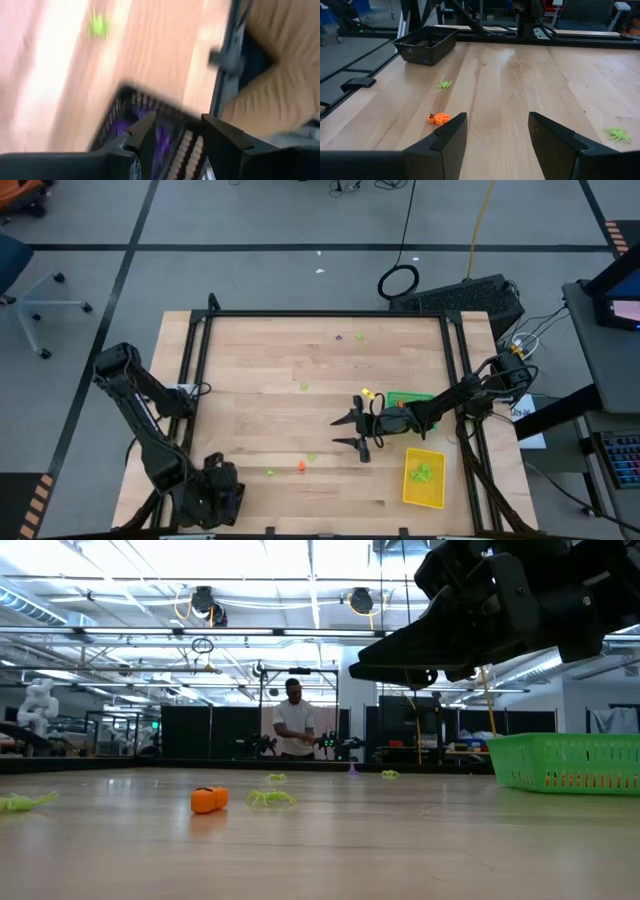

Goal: Sort Halloween decoration
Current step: Put the green spider toy into the yellow bin

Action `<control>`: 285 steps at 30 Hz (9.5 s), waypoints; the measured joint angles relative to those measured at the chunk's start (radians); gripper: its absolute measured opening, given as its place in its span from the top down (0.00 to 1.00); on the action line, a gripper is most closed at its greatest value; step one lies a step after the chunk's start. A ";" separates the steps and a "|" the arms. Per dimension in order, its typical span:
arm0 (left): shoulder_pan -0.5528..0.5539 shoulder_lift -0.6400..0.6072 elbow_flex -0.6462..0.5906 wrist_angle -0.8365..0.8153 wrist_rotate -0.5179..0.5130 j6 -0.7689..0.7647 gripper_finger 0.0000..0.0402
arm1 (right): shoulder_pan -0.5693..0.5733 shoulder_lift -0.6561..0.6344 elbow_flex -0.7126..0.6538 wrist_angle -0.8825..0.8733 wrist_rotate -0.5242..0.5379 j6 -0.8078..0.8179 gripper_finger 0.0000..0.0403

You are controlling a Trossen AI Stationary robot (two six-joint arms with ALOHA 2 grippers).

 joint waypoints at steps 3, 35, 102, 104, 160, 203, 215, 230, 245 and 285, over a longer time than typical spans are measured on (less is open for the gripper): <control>0.021 -0.021 0.014 -0.002 -0.118 0.110 0.61 | 0.000 0.000 0.000 0.000 0.000 0.006 0.51; 0.273 0.194 0.017 0.070 -0.297 0.582 0.61 | 0.133 0.154 0.350 -0.477 0.037 0.059 0.51; 0.311 0.302 0.035 0.470 -0.531 0.898 0.61 | 0.097 0.346 0.565 -0.702 -0.037 0.050 1.00; 0.311 0.302 0.042 0.471 -0.532 0.903 0.61 | 0.107 0.309 0.566 -0.722 -0.043 0.047 1.00; 0.318 0.241 0.045 0.733 -0.584 0.997 0.61 | 0.304 -0.115 0.116 -0.148 0.169 -0.174 1.00; 0.318 0.242 0.045 0.733 -0.583 0.995 0.61 | 0.304 -0.115 0.145 -0.149 0.193 -1.029 1.00; 0.317 0.242 0.045 0.732 -0.583 0.973 0.61 | 0.304 -0.115 0.145 -0.141 0.220 -1.102 1.00; 0.317 0.242 0.045 0.732 -0.583 0.972 0.61 | 0.306 -0.115 0.145 -0.113 0.222 -1.024 1.00; 0.318 0.242 0.045 0.732 -0.583 0.972 0.61 | 0.377 -0.115 0.145 -0.104 0.348 -0.726 1.00; 0.317 0.242 0.045 0.636 -0.323 0.893 0.61 | 0.637 -0.408 0.408 -1.652 -0.054 1.108 1.00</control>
